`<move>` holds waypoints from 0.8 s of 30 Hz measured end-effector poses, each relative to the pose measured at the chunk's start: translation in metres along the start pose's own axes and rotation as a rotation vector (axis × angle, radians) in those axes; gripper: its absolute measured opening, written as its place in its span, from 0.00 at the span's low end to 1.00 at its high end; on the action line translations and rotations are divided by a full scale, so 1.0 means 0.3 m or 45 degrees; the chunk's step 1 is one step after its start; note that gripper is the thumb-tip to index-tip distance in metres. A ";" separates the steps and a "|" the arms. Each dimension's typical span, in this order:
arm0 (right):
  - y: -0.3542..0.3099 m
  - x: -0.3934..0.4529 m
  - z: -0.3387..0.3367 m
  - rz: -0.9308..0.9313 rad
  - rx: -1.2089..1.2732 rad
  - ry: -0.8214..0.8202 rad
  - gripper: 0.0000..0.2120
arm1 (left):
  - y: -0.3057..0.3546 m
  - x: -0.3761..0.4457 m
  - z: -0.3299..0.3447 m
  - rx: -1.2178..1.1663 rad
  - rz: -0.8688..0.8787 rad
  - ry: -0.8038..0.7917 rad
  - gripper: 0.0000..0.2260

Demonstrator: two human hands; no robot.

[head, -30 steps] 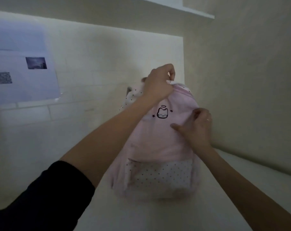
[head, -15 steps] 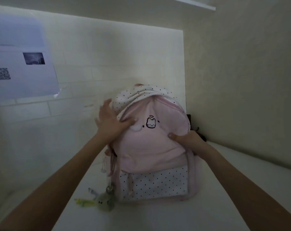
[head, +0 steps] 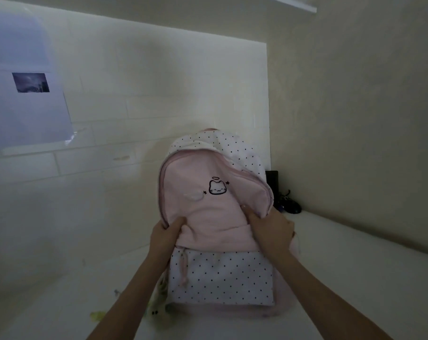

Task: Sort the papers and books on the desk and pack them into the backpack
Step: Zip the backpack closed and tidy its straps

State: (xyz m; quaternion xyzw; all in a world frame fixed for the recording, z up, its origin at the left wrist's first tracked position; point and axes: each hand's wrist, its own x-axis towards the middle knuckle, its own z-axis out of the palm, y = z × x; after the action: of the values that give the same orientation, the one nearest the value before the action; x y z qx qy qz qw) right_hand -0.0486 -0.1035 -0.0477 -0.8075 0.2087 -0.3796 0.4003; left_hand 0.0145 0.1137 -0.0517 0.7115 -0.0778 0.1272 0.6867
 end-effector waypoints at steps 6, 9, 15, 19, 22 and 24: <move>0.020 -0.012 -0.013 -0.055 0.043 0.387 0.24 | 0.035 0.048 0.059 0.435 0.363 0.227 0.23; 0.016 0.024 -0.101 -0.032 0.031 0.464 0.23 | 0.098 0.050 0.142 0.370 0.479 0.259 0.22; 0.067 0.120 -0.347 0.089 -0.054 0.589 0.18 | 0.235 0.023 0.409 0.249 0.581 0.202 0.23; 0.136 0.215 -0.531 0.085 -0.026 0.753 0.20 | 0.327 0.031 0.657 0.117 0.632 0.102 0.22; 0.203 0.303 -0.655 0.137 -0.097 0.925 0.21 | 0.406 0.012 0.853 0.026 0.667 -0.007 0.21; 0.263 0.352 -0.729 0.156 -0.145 1.014 0.21 | 0.420 0.007 0.987 -0.090 0.655 -0.110 0.20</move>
State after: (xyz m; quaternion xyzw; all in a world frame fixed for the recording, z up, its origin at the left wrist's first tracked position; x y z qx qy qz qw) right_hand -0.1561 -0.3247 0.0214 -0.6041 0.4160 -0.6261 0.2647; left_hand 0.0024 -0.1871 0.0623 0.6487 -0.2897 0.2645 0.6522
